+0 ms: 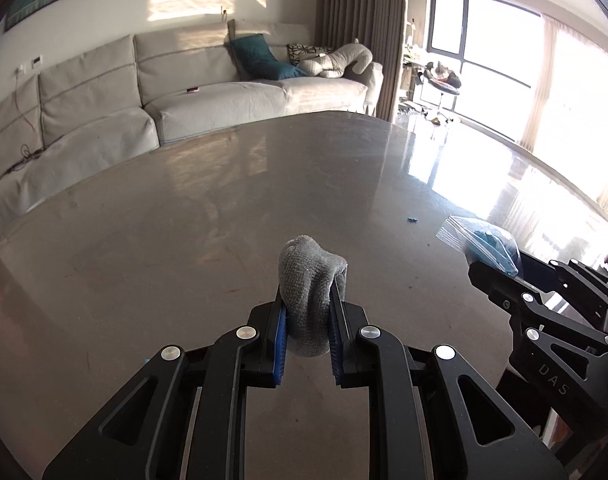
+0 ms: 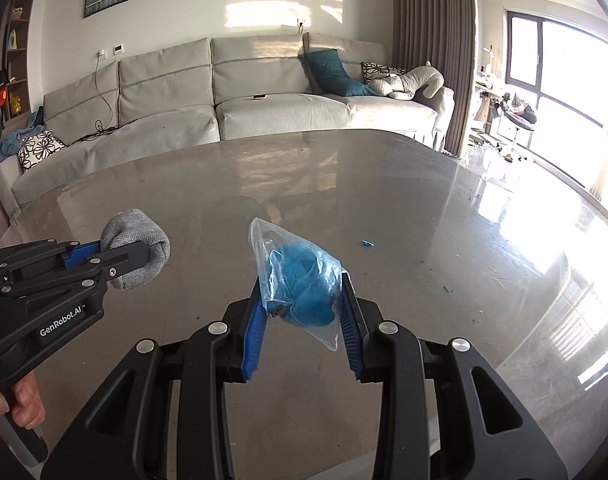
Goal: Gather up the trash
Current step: 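Carry the sock and clear bag to the bin and release both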
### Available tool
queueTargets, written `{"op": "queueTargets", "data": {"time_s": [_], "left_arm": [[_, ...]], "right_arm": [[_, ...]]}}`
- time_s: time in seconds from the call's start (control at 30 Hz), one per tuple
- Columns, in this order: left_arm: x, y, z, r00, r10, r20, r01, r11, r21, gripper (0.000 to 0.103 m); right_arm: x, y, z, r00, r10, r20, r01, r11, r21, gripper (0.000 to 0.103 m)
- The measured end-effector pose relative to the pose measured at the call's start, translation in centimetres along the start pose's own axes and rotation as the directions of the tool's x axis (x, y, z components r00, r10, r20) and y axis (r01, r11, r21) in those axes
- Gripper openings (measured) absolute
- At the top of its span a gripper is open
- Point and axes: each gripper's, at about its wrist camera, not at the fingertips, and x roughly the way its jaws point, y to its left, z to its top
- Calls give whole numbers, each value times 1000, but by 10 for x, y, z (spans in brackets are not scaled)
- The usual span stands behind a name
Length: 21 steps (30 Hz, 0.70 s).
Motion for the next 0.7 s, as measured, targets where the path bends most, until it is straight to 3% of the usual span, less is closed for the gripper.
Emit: {"op": "queueTargets", "data": {"time_s": [0.47,0.7], "left_arm": [[-25,-76,-37,995,-103,3,102,984,145,17],[-39,-107,-58,990,-138,2,137,980,145,17]], "right_arm": [[-59,-42,-56,991,-127,38,124,989,82,35],[-78,-56,-76,985,-167,33,162,979,122,35]]}}
